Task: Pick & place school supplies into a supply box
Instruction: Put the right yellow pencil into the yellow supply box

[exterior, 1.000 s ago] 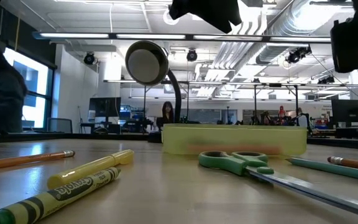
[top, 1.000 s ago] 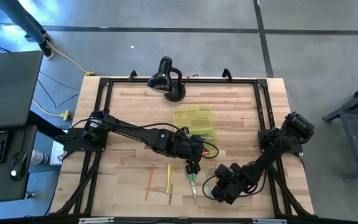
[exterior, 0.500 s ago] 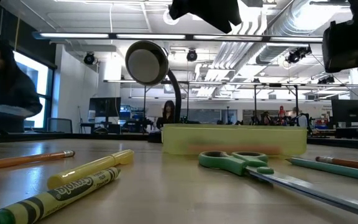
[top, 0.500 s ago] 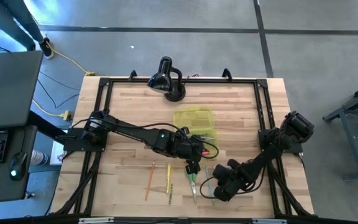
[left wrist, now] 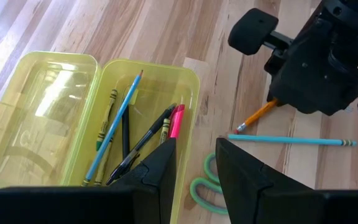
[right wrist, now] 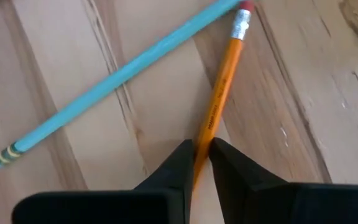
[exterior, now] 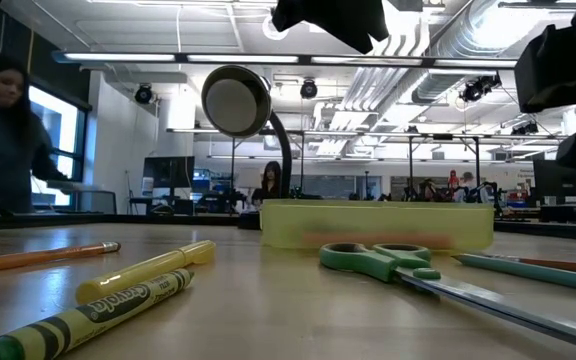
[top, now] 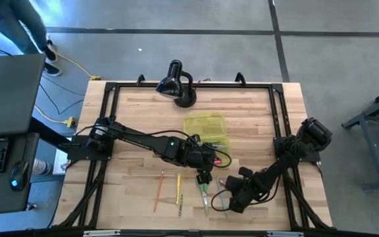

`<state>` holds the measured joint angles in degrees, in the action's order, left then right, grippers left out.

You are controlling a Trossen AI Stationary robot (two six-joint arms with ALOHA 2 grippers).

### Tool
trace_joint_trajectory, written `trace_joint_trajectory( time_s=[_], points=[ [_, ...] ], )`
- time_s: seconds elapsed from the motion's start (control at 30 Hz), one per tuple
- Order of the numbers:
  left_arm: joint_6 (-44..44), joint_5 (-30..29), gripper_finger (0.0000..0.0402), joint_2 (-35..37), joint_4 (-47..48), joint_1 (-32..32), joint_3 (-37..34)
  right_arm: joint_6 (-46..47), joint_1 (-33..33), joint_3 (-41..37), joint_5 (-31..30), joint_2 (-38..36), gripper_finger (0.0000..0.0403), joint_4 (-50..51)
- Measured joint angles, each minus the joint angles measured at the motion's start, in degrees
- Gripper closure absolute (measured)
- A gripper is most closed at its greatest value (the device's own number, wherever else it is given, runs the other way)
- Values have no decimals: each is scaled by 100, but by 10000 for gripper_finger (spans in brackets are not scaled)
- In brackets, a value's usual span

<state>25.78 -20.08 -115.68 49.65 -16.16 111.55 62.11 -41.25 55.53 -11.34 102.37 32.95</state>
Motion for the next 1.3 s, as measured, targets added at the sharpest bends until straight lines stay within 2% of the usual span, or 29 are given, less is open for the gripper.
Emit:
trace_joint_trajectory(
  time_s=[0.17, 0.33, 0.7, 0.83, 0.97, 1.1, 1.17, 1.3],
  points=[
    [0, 0, 259, 0, 0, 0, 0, 208, -8, 0, -77, 2, 375, 217],
    [2, 2, 259, 0, 0, 0, -2, 238, -69, -13, 93, 2, 377, -78],
    [2, -2, 259, -2, -2, 0, -1, 227, -157, -13, -203, 9, 307, -177],
    [2, -2, 259, -2, -2, 0, 0, 356, -287, -22, -623, 17, 286, -166],
    [2, -2, 259, -2, -2, 0, -2, 833, -606, -36, -1441, 42, 279, -24],
    [7, -2, 259, -2, -2, 0, -2, 936, -982, -71, -2172, 40, 279, 13],
    [22, -2, 259, -2, -7, 0, -2, 963, -1170, -267, -2354, 33, 279, -340],
    [143, -4, 259, -2, -20, 0, -2, 913, -1524, -1072, -2677, 5, 279, -1746]
  ],
)
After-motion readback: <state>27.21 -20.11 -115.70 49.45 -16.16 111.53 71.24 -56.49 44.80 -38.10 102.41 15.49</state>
